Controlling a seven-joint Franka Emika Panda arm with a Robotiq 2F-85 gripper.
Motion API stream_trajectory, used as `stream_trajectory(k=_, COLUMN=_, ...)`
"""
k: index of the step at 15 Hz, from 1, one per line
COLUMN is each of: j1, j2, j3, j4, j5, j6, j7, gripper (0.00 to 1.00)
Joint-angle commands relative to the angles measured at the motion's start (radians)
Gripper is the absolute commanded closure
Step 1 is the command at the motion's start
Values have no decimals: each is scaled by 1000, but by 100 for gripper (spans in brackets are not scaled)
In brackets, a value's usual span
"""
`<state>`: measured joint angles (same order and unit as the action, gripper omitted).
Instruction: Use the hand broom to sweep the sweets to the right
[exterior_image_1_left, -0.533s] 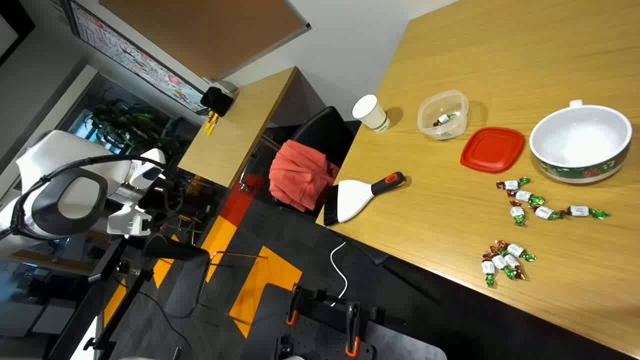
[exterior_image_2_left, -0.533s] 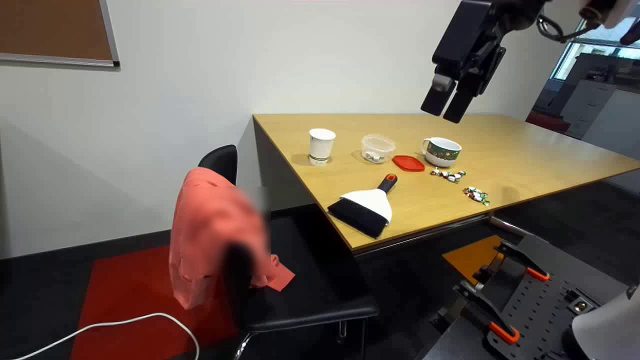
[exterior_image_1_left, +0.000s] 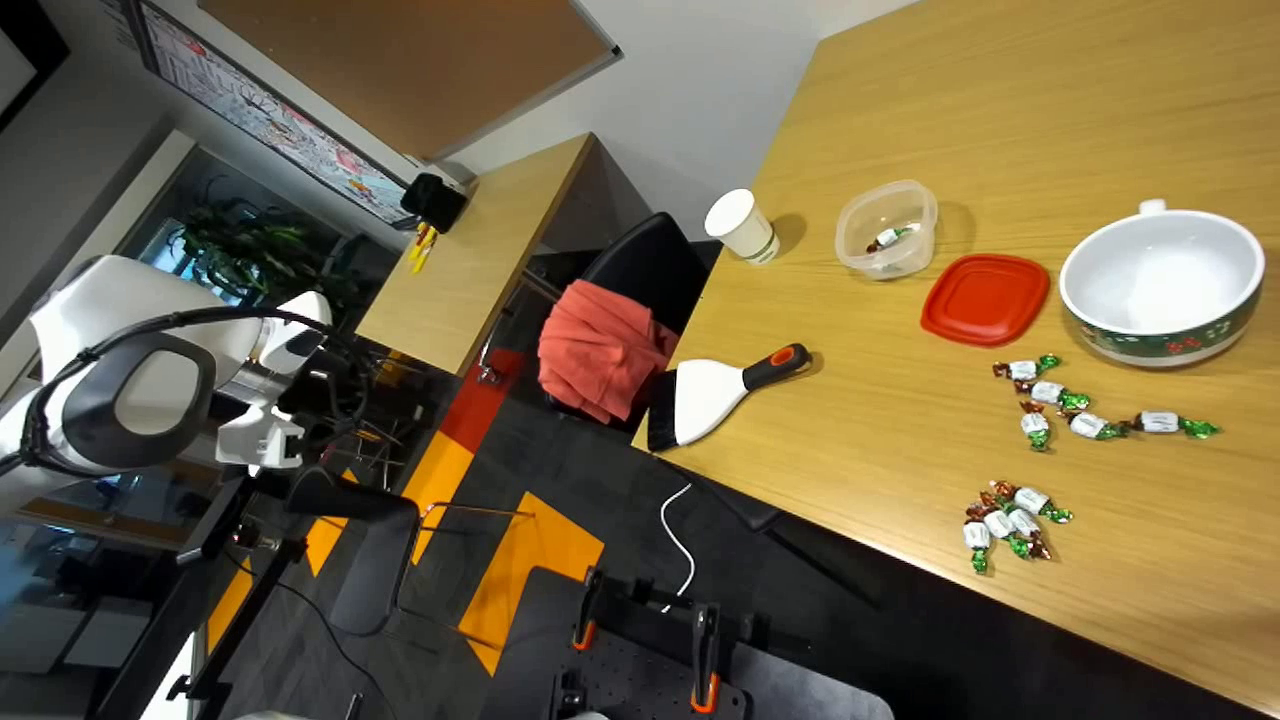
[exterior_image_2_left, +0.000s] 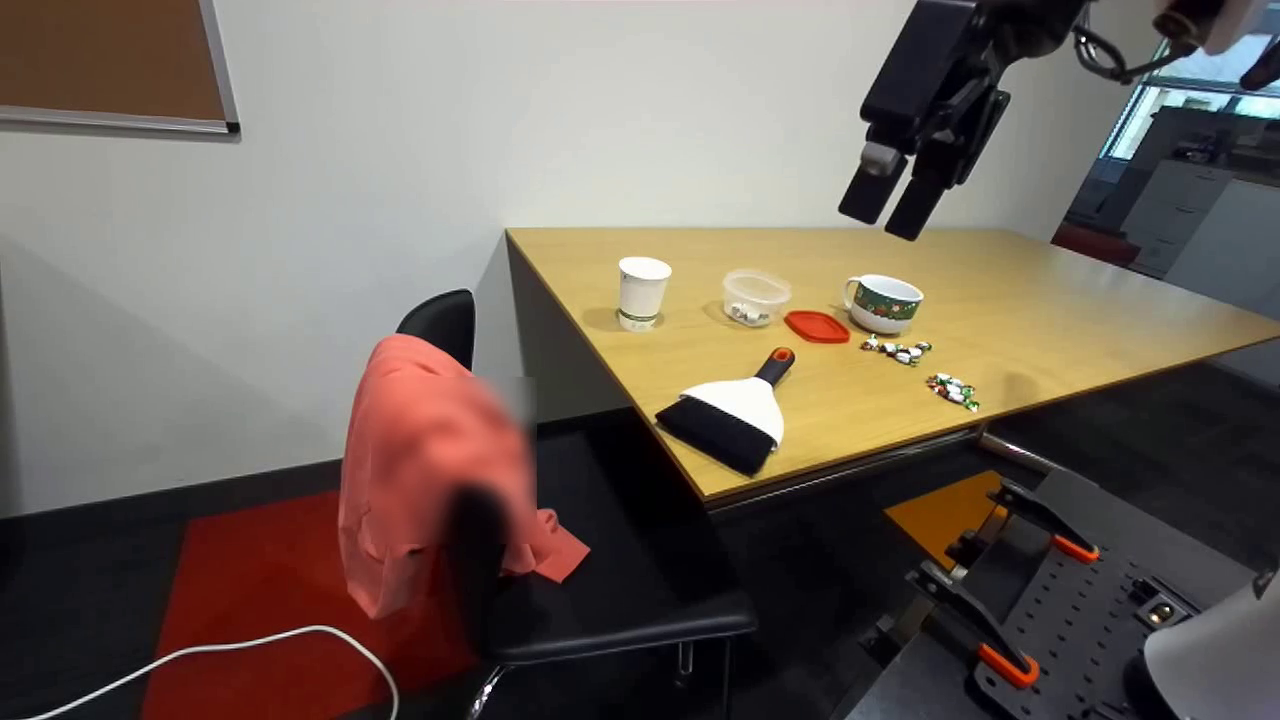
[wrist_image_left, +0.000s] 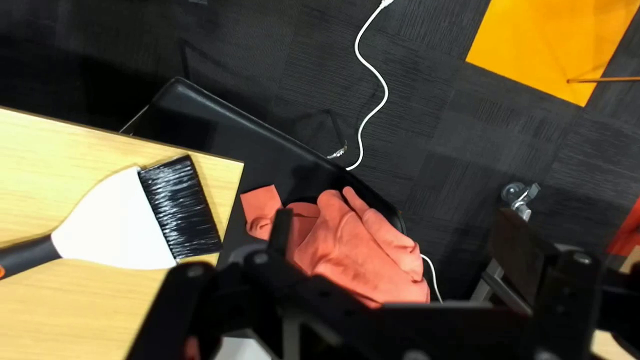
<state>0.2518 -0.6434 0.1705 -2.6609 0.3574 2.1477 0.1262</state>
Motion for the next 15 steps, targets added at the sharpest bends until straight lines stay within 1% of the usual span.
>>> stream_trajectory(k=1, j1=-86, j2=9, j3=-13, j4=27, j5=-18, j6=55, j7=85, gripper=0)
stream_trajectory(k=3, j1=-148, j2=32, j3=-37, j4=51, j5=-34, j6=71, j7=122, gripper=0)
stream_trajectory(k=7, j1=-270, j2=92, j3=-96, j4=108, j5=-64, j6=55, j7=195, gripper=0)
stream_trajectory(k=10, j1=-342, j2=155, j3=-138, j4=138, j5=-73, j6=54, j7=253, gripper=0)
stream_trajectory(k=11, j1=-359, j2=174, j3=-155, j4=147, j5=-67, j6=44, j7=272, gripper=0)
stream_trajectory(k=13, j1=-383, j2=194, j3=-163, j4=147, j5=-79, j6=31, j7=310, gripper=0)
stream_trajectory(k=14, j1=-361, j2=158, j3=-171, j4=117, j5=-65, j6=58, j7=253, gripper=0)
stream_trajectory(k=15, j1=-370, j2=174, j3=-176, j4=119, j5=-66, j6=58, j7=260, gripper=0)
